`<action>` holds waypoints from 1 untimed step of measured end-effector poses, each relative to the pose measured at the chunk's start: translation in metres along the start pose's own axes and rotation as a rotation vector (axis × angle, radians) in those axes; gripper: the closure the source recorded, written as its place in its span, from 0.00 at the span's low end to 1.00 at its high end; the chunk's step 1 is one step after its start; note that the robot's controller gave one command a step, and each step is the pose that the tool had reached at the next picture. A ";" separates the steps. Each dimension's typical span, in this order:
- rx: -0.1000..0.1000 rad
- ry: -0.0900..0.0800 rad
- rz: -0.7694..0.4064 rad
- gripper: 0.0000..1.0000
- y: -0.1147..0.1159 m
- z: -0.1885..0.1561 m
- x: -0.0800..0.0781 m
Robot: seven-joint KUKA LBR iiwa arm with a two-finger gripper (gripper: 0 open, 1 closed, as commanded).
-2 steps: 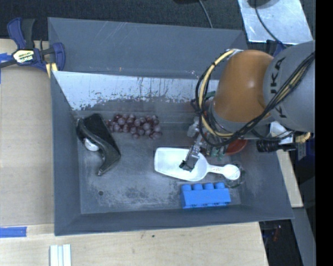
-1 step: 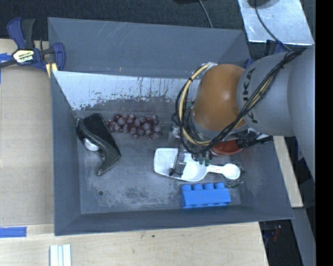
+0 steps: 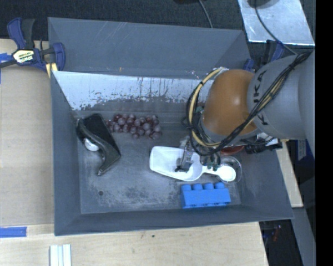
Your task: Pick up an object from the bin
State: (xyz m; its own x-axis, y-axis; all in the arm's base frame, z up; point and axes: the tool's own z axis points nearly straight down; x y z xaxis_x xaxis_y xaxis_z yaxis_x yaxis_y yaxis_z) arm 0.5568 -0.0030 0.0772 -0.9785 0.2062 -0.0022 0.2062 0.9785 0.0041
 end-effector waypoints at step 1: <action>0.000 0.000 0.000 1.00 0.000 0.000 0.000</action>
Offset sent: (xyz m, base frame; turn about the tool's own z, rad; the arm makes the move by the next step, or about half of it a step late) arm 0.0019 0.0044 -0.0072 -0.0311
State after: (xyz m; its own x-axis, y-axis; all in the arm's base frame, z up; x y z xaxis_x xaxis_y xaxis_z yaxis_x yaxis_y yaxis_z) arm 0.5568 -0.0030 0.0772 -0.9785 0.2061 -0.0022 0.2061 0.9785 0.0041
